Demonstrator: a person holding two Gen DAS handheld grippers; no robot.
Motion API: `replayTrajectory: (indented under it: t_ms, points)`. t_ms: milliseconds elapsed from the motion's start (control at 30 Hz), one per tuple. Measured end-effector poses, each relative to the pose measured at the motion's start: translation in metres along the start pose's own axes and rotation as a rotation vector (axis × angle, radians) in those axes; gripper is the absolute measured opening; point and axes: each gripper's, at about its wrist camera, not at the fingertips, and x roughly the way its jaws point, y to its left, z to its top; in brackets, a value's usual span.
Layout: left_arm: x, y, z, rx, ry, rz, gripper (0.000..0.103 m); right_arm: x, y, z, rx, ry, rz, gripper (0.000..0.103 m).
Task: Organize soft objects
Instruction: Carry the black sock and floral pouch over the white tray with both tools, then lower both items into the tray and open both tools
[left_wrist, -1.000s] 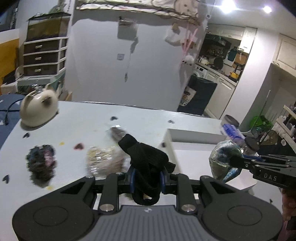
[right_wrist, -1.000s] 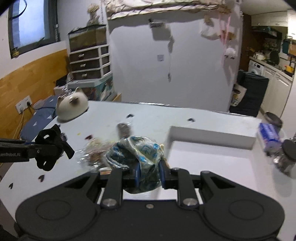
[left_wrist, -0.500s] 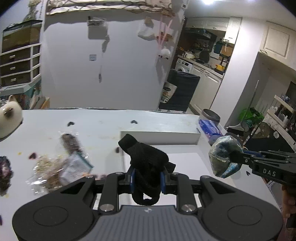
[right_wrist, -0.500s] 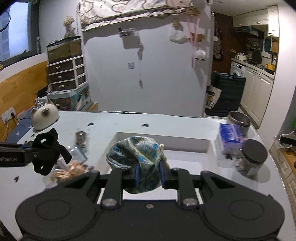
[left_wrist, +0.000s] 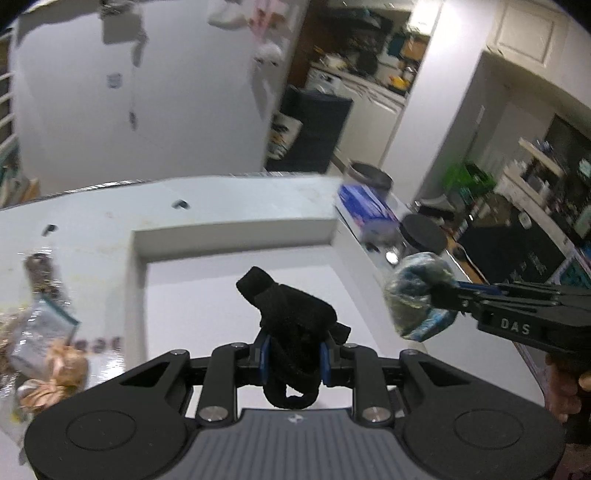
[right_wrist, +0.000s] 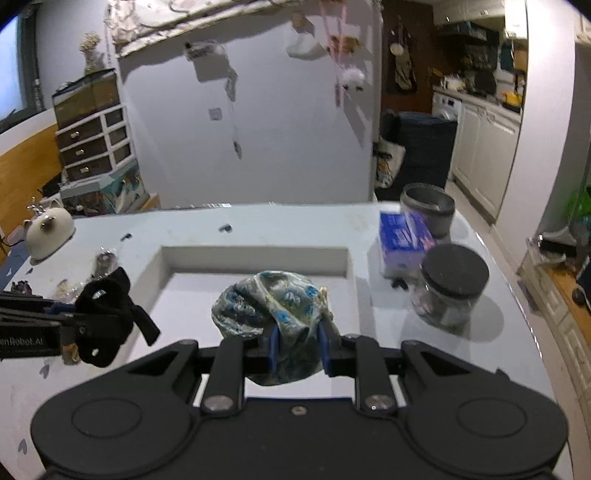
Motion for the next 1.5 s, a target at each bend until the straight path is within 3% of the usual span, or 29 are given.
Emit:
replayTrajectory:
  t_ms: [267, 400, 633, 700, 767, 833, 933, 1000, 1033, 1100, 1167, 1367, 1500]
  points:
    - [0.053, -0.004, 0.004, 0.026, 0.112, -0.02, 0.027, 0.032, -0.025, -0.023, 0.112, 0.156, 0.023, 0.023]
    - [0.073, -0.01, 0.003, 0.034, 0.157, -0.037, 0.027, 0.05, -0.026, -0.032, 0.107, 0.228, 0.016, 0.024]
    - [0.105, -0.018, -0.005, 0.035, 0.225, -0.059, 0.027, 0.067, -0.029, -0.036, 0.104, 0.27, 0.021, 0.029]
    - [0.111, -0.019, -0.007, 0.027, 0.237, -0.061, 0.033, 0.068, -0.03, -0.036, 0.108, 0.272, 0.025, 0.037]
    - [0.114, -0.018, -0.009, 0.02, 0.252, -0.06, 0.055, 0.068, -0.032, -0.036, 0.116, 0.269, 0.038, 0.041]
    - [0.112, -0.017, -0.009, 0.021, 0.244, -0.06, 0.063, 0.066, -0.034, -0.035, 0.122, 0.263, 0.046, 0.042]
    - [0.104, -0.013, -0.008, 0.023, 0.221, -0.053, 0.063, 0.061, -0.035, -0.032, 0.127, 0.245, 0.056, 0.053]
    - [0.096, -0.01, -0.006, 0.013, 0.193, -0.045, 0.06, 0.057, -0.036, -0.028, 0.128, 0.229, 0.059, 0.056]
    - [0.093, -0.007, -0.004, 0.006, 0.182, -0.046, 0.054, 0.055, -0.036, -0.026, 0.128, 0.219, 0.061, 0.055]
    - [0.09, -0.003, -0.003, -0.011, 0.179, -0.053, 0.04, 0.052, -0.037, -0.021, 0.135, 0.2, 0.071, 0.044]
    - [0.094, -0.002, -0.003, -0.011, 0.197, -0.06, 0.022, 0.054, -0.037, -0.019, 0.136, 0.198, 0.08, 0.025]
    - [0.118, -0.012, -0.014, 0.036, 0.287, -0.07, 0.021, 0.085, -0.025, -0.03, 0.077, 0.318, 0.118, 0.021]
    - [0.124, -0.01, -0.019, 0.027, 0.305, -0.072, 0.021, 0.101, -0.016, -0.042, 0.008, 0.368, 0.068, 0.02]
